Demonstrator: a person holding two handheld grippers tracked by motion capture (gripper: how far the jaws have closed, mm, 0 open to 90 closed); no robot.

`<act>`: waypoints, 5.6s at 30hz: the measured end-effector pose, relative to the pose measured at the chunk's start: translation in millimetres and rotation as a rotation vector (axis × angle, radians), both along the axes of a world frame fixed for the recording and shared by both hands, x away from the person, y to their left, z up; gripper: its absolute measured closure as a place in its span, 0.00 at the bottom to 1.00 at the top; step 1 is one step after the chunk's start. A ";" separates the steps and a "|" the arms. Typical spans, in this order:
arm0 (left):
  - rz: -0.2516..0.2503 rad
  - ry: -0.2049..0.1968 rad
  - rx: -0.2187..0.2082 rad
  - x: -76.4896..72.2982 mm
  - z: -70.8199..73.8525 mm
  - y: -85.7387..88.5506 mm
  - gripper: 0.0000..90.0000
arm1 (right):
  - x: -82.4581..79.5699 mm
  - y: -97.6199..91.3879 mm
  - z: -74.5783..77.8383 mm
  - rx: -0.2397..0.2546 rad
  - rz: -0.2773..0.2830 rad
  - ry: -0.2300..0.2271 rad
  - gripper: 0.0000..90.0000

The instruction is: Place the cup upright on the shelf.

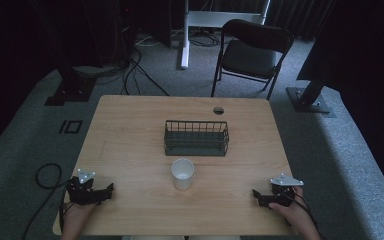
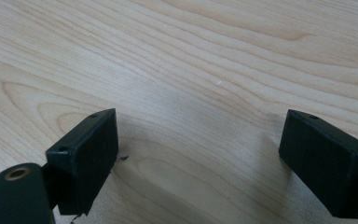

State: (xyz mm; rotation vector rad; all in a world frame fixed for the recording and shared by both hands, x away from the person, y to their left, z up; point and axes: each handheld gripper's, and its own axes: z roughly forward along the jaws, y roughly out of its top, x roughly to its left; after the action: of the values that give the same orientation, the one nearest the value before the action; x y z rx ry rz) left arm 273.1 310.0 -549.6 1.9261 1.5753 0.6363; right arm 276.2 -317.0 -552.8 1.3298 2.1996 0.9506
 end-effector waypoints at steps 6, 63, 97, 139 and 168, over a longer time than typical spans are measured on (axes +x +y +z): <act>-0.035 -0.001 0.000 -1.0 -0.1 0.4 0.01 | 0.2 -0.8 0.0 -0.001 0.007 0.000 0.13; -0.037 0.000 0.000 -0.9 -0.1 0.6 0.01 | 9.6 34.6 32.7 0.023 0.136 -0.077 0.14; -0.037 -0.001 0.000 -0.9 -0.1 0.6 0.01 | 16.0 115.2 41.7 0.093 0.350 -0.142 0.15; -0.038 -0.001 0.000 -0.9 -0.1 0.6 0.01 | 27.1 207.1 48.1 0.163 0.492 -0.206 0.15; -0.038 -0.001 0.000 -0.9 -0.1 0.7 0.01 | 37.5 235.2 44.9 0.197 0.465 -0.232 0.17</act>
State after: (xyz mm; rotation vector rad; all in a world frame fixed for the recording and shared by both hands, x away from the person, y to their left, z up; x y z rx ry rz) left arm 272.2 310.6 -549.7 1.9509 1.5350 0.6212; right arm 313.6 -81.8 -507.9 0.7354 2.3165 1.4405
